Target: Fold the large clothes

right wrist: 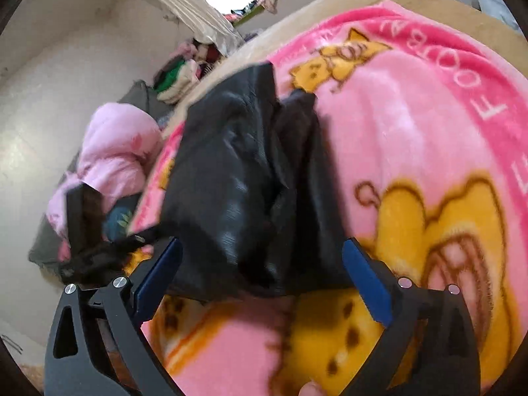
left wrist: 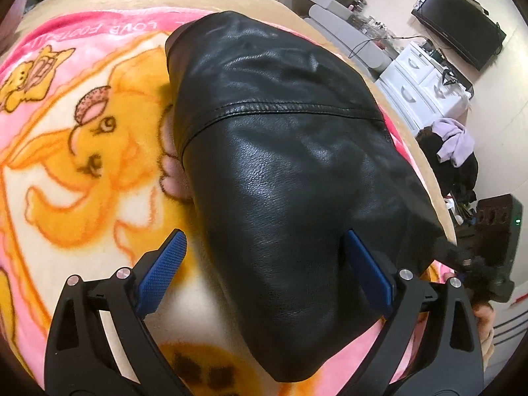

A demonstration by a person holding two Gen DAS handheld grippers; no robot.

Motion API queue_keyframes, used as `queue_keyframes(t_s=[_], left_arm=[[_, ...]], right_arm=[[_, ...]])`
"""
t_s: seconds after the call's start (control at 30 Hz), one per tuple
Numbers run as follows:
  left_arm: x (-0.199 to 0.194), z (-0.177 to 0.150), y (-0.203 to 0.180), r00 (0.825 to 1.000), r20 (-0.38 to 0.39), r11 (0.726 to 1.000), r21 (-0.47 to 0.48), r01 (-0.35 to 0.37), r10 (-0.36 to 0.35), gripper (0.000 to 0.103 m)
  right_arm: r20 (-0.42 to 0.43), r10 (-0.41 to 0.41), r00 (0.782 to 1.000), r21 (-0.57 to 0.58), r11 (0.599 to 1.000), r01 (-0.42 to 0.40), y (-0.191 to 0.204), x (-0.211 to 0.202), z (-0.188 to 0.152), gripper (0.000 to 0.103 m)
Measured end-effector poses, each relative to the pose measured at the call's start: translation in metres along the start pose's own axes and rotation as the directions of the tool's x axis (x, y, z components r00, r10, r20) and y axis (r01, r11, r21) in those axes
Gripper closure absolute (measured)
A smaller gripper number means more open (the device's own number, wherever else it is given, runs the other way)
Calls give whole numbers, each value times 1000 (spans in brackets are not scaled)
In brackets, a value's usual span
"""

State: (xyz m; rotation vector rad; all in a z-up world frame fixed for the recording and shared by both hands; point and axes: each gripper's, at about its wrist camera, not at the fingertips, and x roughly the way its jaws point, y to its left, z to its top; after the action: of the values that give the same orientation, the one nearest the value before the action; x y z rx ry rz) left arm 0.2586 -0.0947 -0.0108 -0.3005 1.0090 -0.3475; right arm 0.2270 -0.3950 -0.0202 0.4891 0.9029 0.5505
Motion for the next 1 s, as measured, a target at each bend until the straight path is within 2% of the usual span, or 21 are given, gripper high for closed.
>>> queue_keyframes(t_s=[0.07,0.13,0.17,0.23,0.33,0.53,0.57,0.63,0.67,0.83,1.0], left_arm=[[1,0,0,1000,-5,1000,0,4,-4,14],[2,0,0,1000,-9,1000,9,-4,4,14],[2,0,0,1000,-10,1000,13,-10,10,14],[3,0,0,1000,-15,1000,16,-9,10,14],[3,2,1,1000,-12,1000,21,-15,15,14],[-10,13,8,997,32,997,20,-71,71,14],[-10,14,9,996,35,997,20,-77,76,14],[-8,14,10,997,25,996,31,-79,79,14],[-7,12,9,996,21,996,41,-85,85,14],[-8,9,4,995,38,993,76,-93,90,14],[-17,9,5,994,67,990,99,-97,90,14]], right_arm=[[-3,-30,1000,12,999,30,-6,7,-2,8],[-10,6,1000,49,999,-6,-13,14,-7,26],[-6,13,1000,52,999,-13,-14,17,-10,29],[-2,1,1000,39,999,-1,-10,17,-14,41],[9,25,1000,86,996,-26,-6,13,-21,45],[-2,88,996,140,986,-87,30,19,-45,45],[-1,79,997,146,986,-78,33,23,-51,45],[20,3,1000,99,995,-5,38,25,-55,37],[27,-22,999,88,996,19,39,25,-56,36],[17,-69,997,75,995,67,45,16,-53,22],[118,-146,982,-5,989,147,61,-17,-36,13]])
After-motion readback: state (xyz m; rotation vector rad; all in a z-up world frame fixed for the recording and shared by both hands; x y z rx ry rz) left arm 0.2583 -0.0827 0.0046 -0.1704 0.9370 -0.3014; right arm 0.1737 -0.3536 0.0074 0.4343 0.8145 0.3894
